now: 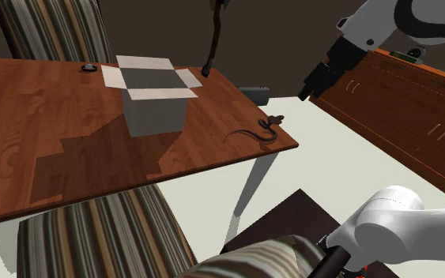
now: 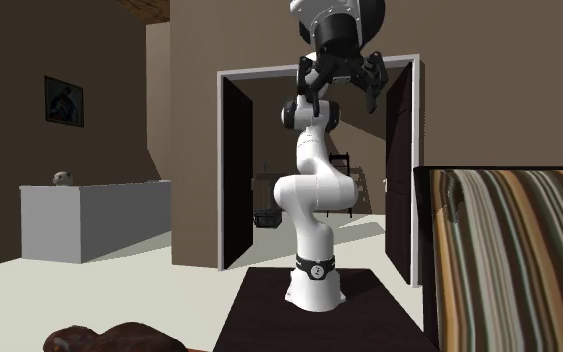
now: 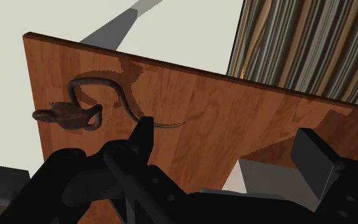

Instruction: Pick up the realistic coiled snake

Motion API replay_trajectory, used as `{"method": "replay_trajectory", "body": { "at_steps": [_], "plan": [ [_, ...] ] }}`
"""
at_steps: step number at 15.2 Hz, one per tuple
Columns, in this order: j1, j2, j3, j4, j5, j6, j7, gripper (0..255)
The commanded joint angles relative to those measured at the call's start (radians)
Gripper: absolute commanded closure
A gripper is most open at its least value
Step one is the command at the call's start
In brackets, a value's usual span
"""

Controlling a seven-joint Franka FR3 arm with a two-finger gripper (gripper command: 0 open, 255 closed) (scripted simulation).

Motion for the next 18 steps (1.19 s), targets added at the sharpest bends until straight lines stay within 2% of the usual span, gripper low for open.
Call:
{"method": "replay_trajectory", "body": {
  "at_steps": [1,10,18],
  "plan": [
    [0.0,0.0,0.0,0.0,0.0,0.0,0.0,0],
    [0.002,0.212,-0.091,-0.064,-0.057,0.21,-0.173,0],
    [0.006,0.468,-0.163,-0.035,-0.079,0.383,-0.322,0]
  ]
}}
